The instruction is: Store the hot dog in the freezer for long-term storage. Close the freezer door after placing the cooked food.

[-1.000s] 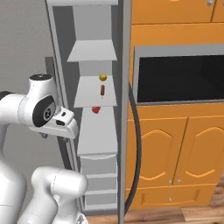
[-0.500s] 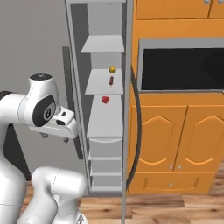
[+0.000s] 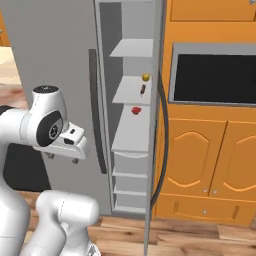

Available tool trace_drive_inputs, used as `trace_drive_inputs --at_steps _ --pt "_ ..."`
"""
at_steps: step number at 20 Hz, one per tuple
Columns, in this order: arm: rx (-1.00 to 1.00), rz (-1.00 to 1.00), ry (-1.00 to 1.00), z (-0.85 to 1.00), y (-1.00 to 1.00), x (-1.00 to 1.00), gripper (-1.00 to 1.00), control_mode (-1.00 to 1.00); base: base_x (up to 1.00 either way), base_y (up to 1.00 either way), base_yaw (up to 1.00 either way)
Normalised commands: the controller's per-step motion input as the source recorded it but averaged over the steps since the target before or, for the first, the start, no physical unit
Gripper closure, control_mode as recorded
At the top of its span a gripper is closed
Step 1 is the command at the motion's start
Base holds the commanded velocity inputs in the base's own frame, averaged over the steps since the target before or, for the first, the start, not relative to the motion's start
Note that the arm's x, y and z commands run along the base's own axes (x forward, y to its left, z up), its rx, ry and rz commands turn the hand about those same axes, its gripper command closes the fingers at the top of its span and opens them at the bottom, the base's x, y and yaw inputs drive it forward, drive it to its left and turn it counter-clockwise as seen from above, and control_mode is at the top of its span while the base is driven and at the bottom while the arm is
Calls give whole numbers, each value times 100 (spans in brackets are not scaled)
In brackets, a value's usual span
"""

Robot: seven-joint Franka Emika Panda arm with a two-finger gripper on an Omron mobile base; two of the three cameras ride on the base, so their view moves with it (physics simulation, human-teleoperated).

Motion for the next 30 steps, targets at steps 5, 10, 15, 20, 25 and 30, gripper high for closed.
trace_drive_inputs --at_steps 5,10,15,20,25,30 --pt "0 0 0 0 0 0 -100 100 0 -49 19" --pt "0 0 0 0 0 0 -100 100 -26 -51 8" --pt "0 0 0 0 0 0 -100 100 -27 0 -13" --pt "0 0 0 0 0 0 -100 100 0 5 -15" --pt "0 0 0 0 0 0 -100 100 30 0 -4" --pt "0 0 0 0 0 0 -100 100 37 1 1"
